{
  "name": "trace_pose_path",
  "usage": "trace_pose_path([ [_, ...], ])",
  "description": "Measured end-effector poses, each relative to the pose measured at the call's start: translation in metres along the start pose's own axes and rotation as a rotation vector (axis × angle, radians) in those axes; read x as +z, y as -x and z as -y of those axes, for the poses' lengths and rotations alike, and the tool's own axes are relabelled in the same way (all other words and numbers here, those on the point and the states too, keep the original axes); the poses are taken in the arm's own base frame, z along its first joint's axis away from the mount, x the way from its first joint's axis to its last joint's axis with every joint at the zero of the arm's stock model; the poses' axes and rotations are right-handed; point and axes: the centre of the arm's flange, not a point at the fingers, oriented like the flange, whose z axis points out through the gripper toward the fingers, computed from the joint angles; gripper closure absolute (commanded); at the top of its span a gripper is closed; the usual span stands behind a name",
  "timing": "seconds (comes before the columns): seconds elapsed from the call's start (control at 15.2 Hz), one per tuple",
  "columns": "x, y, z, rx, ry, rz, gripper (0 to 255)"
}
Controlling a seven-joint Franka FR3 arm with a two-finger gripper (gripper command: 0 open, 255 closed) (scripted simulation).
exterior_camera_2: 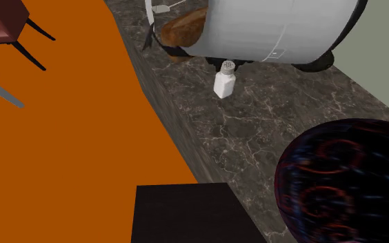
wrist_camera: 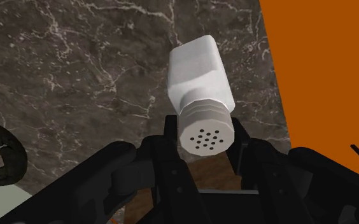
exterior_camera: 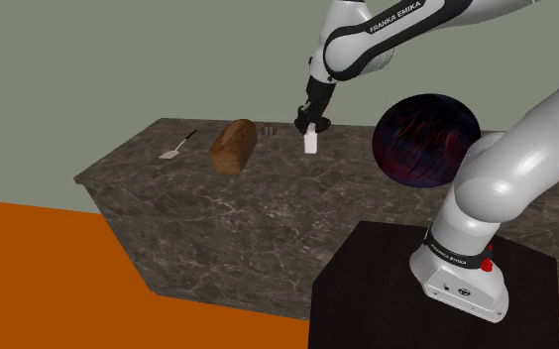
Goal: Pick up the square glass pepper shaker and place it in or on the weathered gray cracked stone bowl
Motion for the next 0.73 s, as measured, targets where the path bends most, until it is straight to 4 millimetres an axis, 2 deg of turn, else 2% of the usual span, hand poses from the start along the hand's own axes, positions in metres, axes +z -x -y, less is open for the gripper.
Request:
trace_pose_path([
  [0.26,0.001,-0.030,-0.038,0.000,-0.001,0.000,255],
  [0.33,-0.002,-0.036,-0.051,0.000,-0.001,0.001,255],
  [0.73,0.003,-0.072,-0.117,0.000,0.000,0.000,255],
])
